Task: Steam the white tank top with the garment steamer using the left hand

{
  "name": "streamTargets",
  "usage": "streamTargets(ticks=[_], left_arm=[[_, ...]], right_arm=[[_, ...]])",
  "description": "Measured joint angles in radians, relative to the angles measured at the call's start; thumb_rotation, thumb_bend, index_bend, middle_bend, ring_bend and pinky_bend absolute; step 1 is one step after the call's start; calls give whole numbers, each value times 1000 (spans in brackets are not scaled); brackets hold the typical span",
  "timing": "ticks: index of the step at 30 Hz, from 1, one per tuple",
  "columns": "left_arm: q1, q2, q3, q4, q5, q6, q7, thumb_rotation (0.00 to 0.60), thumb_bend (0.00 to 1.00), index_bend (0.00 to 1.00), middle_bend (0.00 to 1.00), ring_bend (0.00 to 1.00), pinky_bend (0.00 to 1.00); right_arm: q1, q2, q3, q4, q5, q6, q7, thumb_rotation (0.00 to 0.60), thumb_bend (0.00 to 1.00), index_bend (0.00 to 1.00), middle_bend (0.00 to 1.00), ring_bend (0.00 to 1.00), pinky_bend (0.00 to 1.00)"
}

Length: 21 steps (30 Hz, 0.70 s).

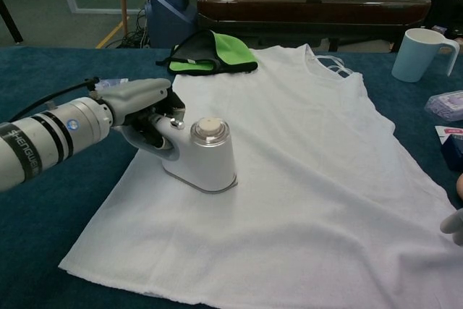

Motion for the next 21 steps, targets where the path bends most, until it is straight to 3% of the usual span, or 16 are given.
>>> streamTargets(ticks=[8,21], left_arm=[[14,22,23,-47,30,18,10,600,199,787,702,583,589],[40,66,51,-122,39,32,44,600,199,785,700,582,589]], right_arm=[[13,-22,38,20,-10,30,10,600,170,230,293,162,156],[81,-83,53,24,20,-98,-3,600,168,230,287,162,155]])
